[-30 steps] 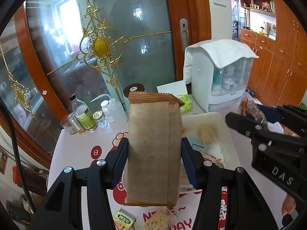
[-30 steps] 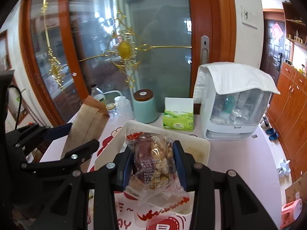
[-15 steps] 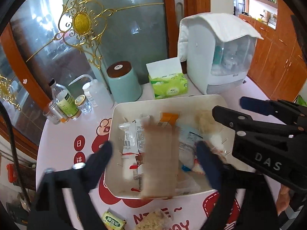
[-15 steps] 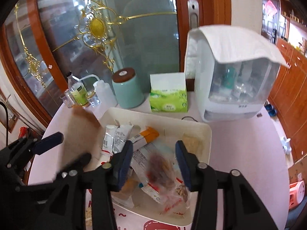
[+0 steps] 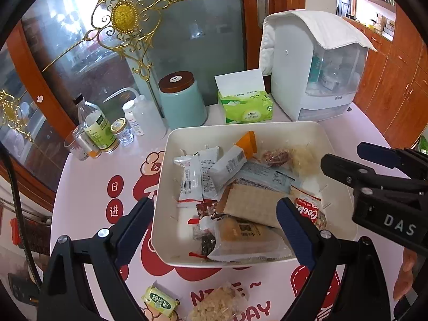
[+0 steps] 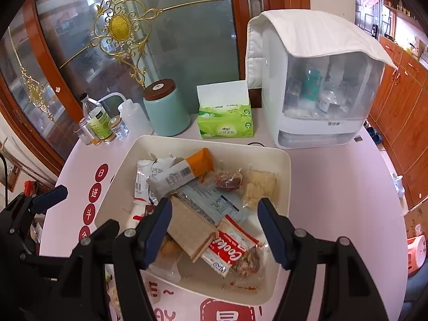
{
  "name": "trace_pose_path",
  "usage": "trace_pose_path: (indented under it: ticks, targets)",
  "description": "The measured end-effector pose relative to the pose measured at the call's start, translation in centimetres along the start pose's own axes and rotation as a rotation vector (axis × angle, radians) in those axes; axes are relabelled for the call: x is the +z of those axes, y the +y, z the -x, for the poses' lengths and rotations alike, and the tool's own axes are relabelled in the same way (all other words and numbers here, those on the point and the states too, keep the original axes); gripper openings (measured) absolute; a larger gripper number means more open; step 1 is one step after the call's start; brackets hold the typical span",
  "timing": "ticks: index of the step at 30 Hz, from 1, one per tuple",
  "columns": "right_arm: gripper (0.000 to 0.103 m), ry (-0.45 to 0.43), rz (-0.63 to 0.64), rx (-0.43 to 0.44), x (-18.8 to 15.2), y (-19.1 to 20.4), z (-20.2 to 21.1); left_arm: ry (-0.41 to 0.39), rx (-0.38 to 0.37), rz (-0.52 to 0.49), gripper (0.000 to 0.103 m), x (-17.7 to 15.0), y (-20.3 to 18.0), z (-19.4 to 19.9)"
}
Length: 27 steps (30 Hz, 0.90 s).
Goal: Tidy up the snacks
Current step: 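Withdraw both tools from the tray toward the last two snacks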
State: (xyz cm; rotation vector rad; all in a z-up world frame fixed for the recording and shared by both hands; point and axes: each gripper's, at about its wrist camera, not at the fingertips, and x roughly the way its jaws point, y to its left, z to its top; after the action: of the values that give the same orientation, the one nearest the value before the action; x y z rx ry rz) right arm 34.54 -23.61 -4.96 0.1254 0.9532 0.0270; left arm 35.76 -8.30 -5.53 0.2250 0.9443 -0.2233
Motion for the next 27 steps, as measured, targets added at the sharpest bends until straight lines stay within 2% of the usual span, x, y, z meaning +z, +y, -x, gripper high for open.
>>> trace_pose_path:
  ticks: [10,16,27]
  targets:
    - [0.067,-0.019,0.011,0.036,-2.7,0.6,3.7,-0.013,0.047,-0.005,0.093,-2.0,0.2,3.7]
    - [0.067,-0.022,0.017,0.055,-5.8,0.8,6.8,-0.025,0.095,-0.005,0.093,-4.8,1.3,7.7]
    - [0.067,-0.017,0.054,0.108,-11.2,2.4,11.3,-0.012,0.155,0.067,0.093,-11.3,4.9,13.8]
